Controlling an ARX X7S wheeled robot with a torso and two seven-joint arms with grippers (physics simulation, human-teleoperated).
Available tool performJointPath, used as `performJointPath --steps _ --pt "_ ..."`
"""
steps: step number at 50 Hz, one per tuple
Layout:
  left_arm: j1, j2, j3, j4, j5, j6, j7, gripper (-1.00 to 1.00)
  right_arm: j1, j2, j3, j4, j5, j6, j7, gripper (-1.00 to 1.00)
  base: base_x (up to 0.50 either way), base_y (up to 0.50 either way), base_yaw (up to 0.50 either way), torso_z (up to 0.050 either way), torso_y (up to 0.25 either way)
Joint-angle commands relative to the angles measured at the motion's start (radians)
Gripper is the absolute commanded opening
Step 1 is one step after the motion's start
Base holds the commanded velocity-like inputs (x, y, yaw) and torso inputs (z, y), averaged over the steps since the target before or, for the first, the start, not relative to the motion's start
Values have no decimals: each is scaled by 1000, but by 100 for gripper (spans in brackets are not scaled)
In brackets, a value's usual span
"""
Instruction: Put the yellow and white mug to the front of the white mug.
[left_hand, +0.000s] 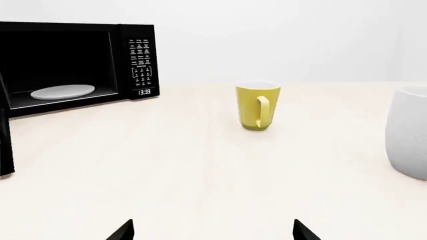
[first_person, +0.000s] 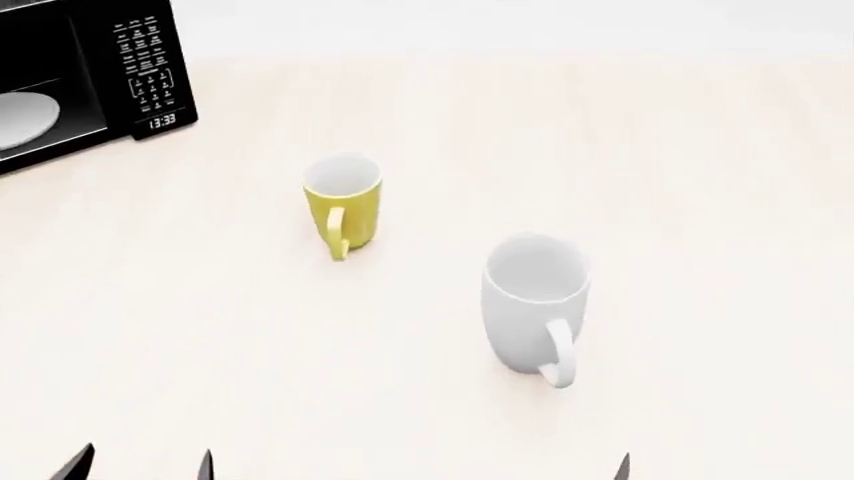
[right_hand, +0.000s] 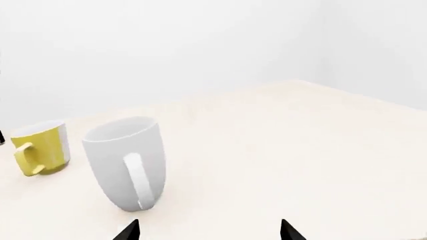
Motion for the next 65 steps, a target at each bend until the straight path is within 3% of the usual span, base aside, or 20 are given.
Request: performJointPath --steps 1,39,43,45,65 --pt "-3 -14 9 5 -21 0 -10 100 -20 9 38 -20 76 -36 -13 100 426 -281 0 0 0" --pt "-1 -43 58 -6 -57 18 -17 100 -27 36 -11 -18 100 -75 -18 100 485 -124 0 0 0" --pt "1 -47 62 -2 -62 18 -17 100 -35 32 -22 -18 53 -124 -7 100 125 -493 0 0 0" --pt "0 -48 63 -3 -64 18 -18 100 -24 37 -29 -22 61 -57 14 100 2 -250 0 0 8" --pt "-7 -59 75 -12 -80 19 -28 100 -8 43 -29 -12 78 -36 54 100 0 0 0 0 0"
